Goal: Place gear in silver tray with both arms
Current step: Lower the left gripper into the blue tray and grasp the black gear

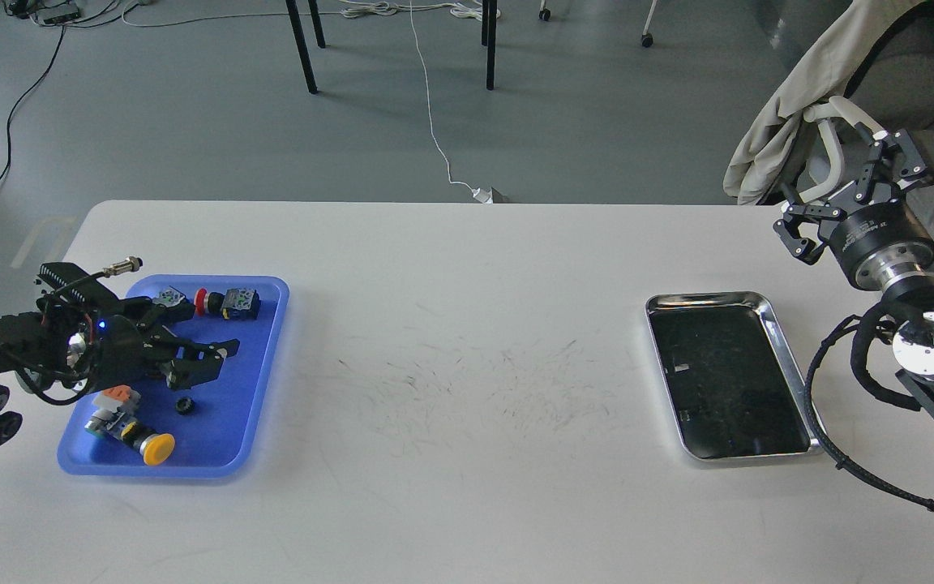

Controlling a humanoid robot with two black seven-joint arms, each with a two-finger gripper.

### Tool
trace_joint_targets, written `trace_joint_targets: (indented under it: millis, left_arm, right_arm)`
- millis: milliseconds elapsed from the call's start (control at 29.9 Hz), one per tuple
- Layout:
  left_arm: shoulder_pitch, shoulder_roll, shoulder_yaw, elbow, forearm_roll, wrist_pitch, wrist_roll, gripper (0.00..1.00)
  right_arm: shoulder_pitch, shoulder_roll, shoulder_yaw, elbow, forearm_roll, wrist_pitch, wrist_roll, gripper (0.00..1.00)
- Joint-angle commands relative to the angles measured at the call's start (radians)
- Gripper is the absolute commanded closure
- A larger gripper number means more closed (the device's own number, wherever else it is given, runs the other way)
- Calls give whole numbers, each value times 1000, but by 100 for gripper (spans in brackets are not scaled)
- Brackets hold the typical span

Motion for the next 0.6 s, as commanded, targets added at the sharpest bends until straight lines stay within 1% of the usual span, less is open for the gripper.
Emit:
trace_joint_targets:
  millis: [0,167,267,334,401,568]
  left_arm:
    - [2,-5,21,9,4,18,0,10]
    - [0,-31,57,33,4,64,0,10]
    - [0,-54,55,71,-1,67,0,11]
    - [0,-62,55,78,-1,69,0,11]
    - [0,-63,57,82,1,70,0,13]
    - [0,-62,69,84,2,73,0,16]
  right_arm:
    - [-1,-3,-1,1,0,0,0,1]
    - [-2,-8,-1,3,0,0,0,1]
    - [-2,-13,-1,4,0,0,0,1]
    - [-5,-14,-1,6,0,0,0,1]
    - [-9,-14,0,9,0,0,0,1]
    - [-12,-20,0,12,0,0,0,1]
